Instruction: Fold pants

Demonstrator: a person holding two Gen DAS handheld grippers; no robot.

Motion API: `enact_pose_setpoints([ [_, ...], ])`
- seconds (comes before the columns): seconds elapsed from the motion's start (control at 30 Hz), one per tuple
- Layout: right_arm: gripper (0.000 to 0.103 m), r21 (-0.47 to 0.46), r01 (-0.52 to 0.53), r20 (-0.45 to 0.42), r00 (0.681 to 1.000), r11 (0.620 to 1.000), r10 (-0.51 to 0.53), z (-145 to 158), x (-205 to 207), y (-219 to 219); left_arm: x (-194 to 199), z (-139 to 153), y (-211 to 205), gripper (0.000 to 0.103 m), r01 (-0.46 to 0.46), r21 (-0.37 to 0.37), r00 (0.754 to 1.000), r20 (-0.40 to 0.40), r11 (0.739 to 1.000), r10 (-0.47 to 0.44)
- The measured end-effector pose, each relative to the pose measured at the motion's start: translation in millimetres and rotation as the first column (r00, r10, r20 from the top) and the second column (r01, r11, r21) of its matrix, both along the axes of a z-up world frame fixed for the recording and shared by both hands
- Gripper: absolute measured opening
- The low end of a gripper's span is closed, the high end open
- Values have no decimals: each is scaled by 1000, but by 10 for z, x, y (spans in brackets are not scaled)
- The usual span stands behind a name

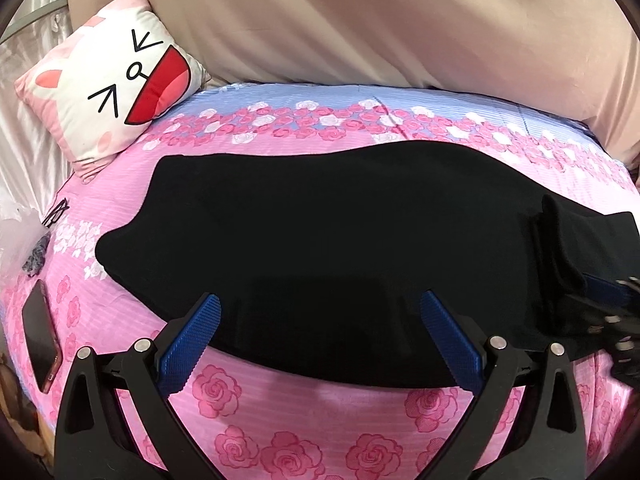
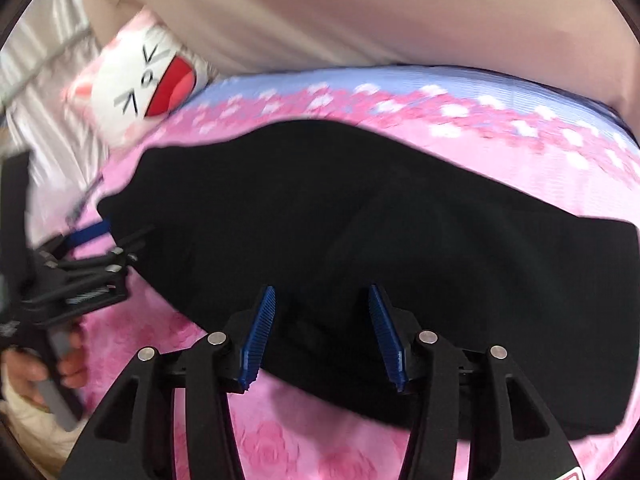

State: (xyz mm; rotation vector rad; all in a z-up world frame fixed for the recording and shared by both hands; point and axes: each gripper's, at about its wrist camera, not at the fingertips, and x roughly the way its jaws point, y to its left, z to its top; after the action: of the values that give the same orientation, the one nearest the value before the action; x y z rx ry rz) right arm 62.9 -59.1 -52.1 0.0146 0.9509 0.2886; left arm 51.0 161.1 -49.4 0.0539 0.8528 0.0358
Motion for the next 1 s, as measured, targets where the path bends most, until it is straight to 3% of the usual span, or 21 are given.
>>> enact_pose_setpoints([
  [0.03,12,-4,7,-3,1000,1000,-7,-9,25,1,4,-13,8,98,1,-3,1000,-5,1000,-1],
  [0.07,11,29,8,-10,1000,1000,-8,29,22,-32,2,-22,19,98,0,-3,1000,-8,1000,0],
  [0.13,11,7,-13,10,1000,1000,12,170,-69,-5,3,-31,54,98,-3,2,1000,-11,1000,3],
  [0.2,18,0,-73,-14,997,997,73,174,-120,57,17,-50,97,98,-12,1,1000,-15,1000,12],
  [0.27,42,9,-115,-47,992,993,115,16,-117,98,74,-94,126,98,-20,-15,999,-31,1000,19],
  [0.4,42,101,-62,19,998,993,60,235,-287,-85,118,-133,152,98,-23,-19,998,-51,1000,22],
  [0.43,44,88,-56,40,998,995,53,277,-324,-118,110,-133,171,98,-22,-14,999,-48,1000,22],
  [0.47,56,53,-57,48,997,997,54,287,-334,-116,106,-136,185,98,-24,-8,999,-45,1000,24],
  [0.5,60,6,-63,43,997,998,63,250,-330,-98,109,-147,198,98,-29,-4,999,-45,1000,29],
  [0.57,60,-50,-96,6,995,994,96,126,-301,-8,126,-171,225,98,-38,-11,998,-56,999,38],
  [0.7,39,-179,-77,60,994,981,89,-48,-246,98,115,-164,248,98,-45,-17,997,-58,999,44],
  [0.73,24,-186,-56,63,996,981,69,-38,-218,89,103,-155,249,98,-47,-12,997,-54,999,46],
  [0.77,19,-176,-42,58,997,984,53,-15,-174,78,100,-154,254,98,-47,-9,997,-53,999,47],
  [0.9,18,-45,18,60,998,999,-15,250,-95,-30,90,-157,297,98,-58,-14,997,-55,998,57],
  [1.0,18,2,-10,80,997,1000,10,358,-42,116,97,-162,307,98,-62,-17,996,-57,998,61],
])
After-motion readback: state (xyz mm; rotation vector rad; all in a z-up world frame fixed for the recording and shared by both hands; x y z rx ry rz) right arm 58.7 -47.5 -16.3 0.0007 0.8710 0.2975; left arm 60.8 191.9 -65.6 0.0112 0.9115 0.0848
